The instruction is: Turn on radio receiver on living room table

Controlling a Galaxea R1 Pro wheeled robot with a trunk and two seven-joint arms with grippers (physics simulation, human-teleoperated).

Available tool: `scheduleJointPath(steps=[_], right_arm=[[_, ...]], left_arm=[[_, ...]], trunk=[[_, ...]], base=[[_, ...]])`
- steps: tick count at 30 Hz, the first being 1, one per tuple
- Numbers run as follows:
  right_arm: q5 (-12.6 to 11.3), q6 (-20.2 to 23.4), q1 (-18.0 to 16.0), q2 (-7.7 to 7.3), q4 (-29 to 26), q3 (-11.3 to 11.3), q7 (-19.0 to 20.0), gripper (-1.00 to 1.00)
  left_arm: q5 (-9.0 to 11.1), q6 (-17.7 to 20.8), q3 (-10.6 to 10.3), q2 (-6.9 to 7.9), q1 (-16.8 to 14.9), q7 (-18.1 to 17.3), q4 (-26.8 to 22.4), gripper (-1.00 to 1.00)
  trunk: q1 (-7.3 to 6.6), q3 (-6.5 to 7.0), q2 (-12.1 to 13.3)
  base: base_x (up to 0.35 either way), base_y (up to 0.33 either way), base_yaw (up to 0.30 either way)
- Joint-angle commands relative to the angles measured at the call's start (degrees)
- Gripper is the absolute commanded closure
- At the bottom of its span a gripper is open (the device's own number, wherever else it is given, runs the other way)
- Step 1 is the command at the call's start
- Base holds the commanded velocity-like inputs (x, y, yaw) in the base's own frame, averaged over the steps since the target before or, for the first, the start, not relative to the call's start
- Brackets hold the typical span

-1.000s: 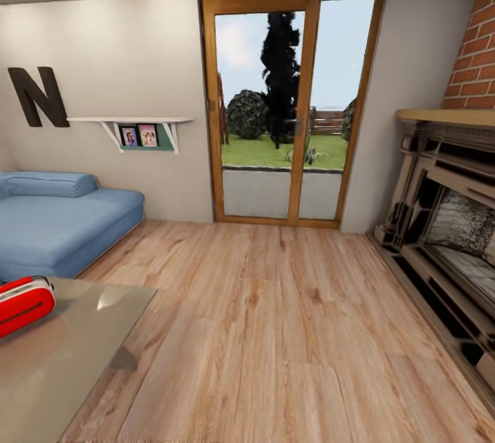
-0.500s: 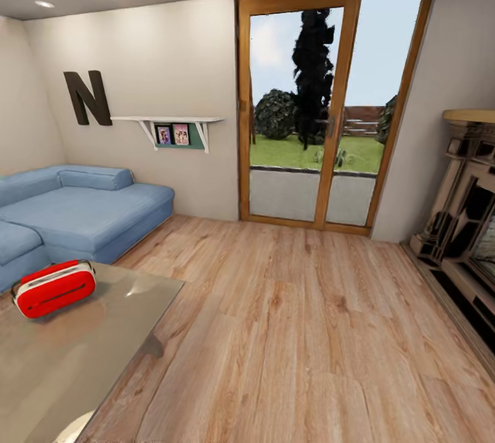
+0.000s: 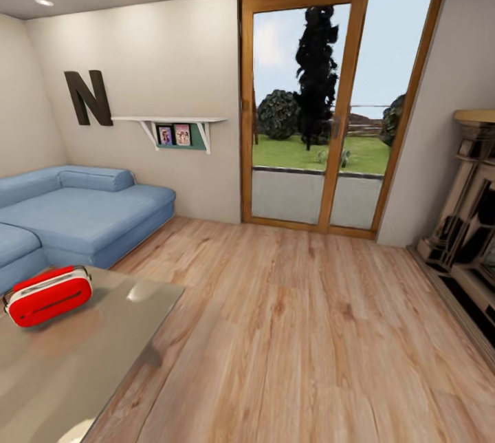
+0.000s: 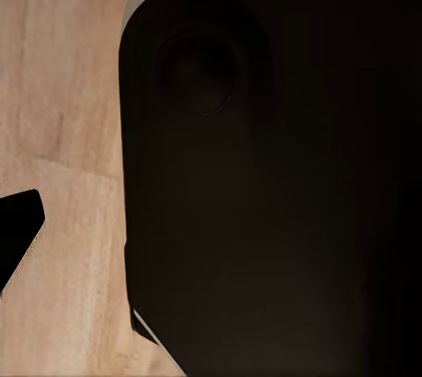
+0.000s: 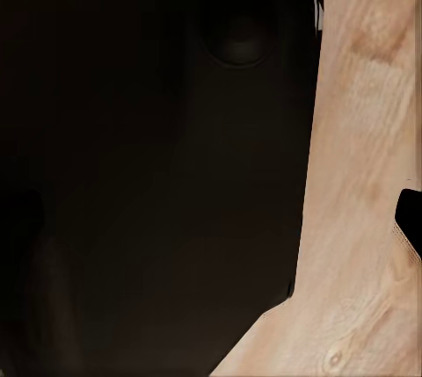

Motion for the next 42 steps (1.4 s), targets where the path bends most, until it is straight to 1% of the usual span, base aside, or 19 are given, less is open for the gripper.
scheduleJointPath(steps=[1,24,35,42], right_arm=[[0.0,0.0,0.0,0.0,0.0,-0.03,0.0,-1.0],[0.0,-0.01,-0.02,0.0,0.0,-0.09,0.0,-1.0],[0.0,0.0,-0.01,0.01,0.0,0.0,0.0,-1.0],[0.0,0.0,-0.01,0.0,0.0,0.0,0.0,-1.0]], left_arm=[[0.0,0.0,0.09,0.0,0.0,0.0,0.0,-1.0],[0.02,0.0,0.21,0.09,0.0,0.0,0.0,-1.0],[0.0,0.0,0.2,0.0,0.0,0.0,0.0,-1.0],[0.0,0.0,0.22,0.04,0.0,0.0,0.0,-1.0]], trunk=[[0.0,0.0,0.0],[0.0,0.0,0.0],[0.0,0.0,0.0],[0.0,0.0,0.0]], base=[[0.319,0.0,0.0],[0.321,0.0,0.002],[0.321,0.0,0.163],[0.321,0.0,0.038]])
